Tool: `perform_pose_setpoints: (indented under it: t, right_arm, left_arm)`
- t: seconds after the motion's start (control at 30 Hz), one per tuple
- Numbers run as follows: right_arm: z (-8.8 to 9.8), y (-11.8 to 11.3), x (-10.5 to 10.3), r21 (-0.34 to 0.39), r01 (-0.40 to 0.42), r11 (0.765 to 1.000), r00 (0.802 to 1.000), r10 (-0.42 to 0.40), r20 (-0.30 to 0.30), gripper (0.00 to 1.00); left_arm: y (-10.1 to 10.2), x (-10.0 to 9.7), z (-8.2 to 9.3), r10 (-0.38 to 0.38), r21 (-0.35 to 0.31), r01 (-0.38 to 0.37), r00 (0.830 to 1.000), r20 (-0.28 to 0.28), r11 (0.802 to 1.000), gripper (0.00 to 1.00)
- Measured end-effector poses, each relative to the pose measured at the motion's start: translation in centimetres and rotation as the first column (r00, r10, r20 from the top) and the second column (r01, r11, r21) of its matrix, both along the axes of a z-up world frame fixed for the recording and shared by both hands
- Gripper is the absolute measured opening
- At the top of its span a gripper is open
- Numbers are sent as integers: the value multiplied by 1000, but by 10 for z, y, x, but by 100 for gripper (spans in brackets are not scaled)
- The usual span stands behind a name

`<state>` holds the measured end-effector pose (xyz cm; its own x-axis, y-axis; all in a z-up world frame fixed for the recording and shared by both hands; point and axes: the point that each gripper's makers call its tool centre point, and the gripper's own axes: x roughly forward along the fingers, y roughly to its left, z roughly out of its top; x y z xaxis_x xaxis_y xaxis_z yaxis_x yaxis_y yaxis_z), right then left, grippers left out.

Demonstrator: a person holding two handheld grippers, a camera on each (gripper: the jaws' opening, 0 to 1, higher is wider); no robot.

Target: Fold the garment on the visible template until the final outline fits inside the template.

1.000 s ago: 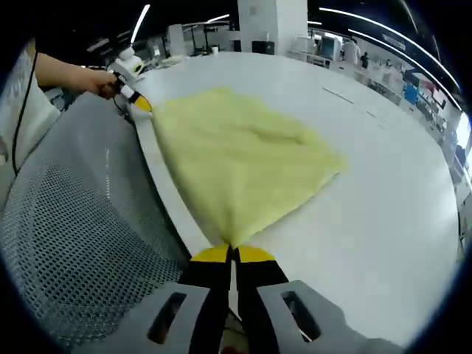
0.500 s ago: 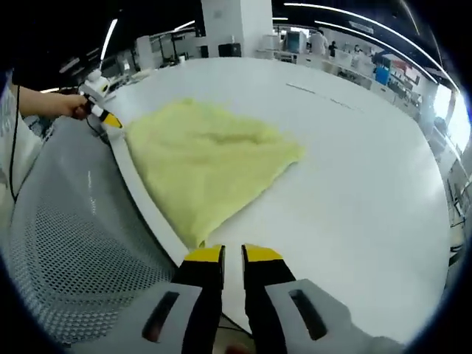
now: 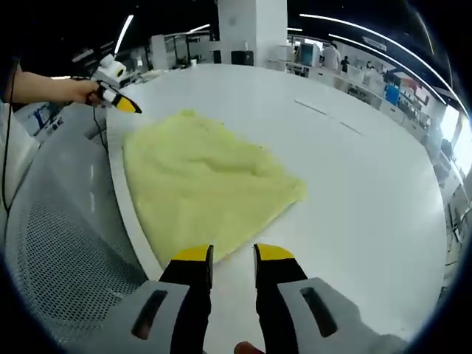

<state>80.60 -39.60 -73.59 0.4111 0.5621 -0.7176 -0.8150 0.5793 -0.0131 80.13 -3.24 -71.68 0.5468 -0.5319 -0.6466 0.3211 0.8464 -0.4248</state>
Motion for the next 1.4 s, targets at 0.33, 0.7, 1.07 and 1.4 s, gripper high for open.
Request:
perform_pose_setpoints:
  t: [0.33, 0.7, 1.07, 1.4]
  right_arm:
    - [15, 7, 31, 50, 44, 998, 997, -47, 57, 41]
    - [23, 8, 58, 99, 144, 985, 983, -154, 99, 70]
    - [22, 16, 62, 108, 126, 986, 987, -136, 90, 67]
    - [17, 22, 75, 111, 110, 988, 989, -120, 88, 65]
  left_arm:
    - [-25, 45, 30, -64, 17, 62, 977, 202, 998, 70]
    - [-33, 61, 39, -45, -5, 48, 964, 261, 999, 94]
    - [-33, 63, 33, -70, 0, 72, 969, 239, 997, 87]
    - [-49, 73, 24, -97, -2, 100, 970, 223, 995, 83]
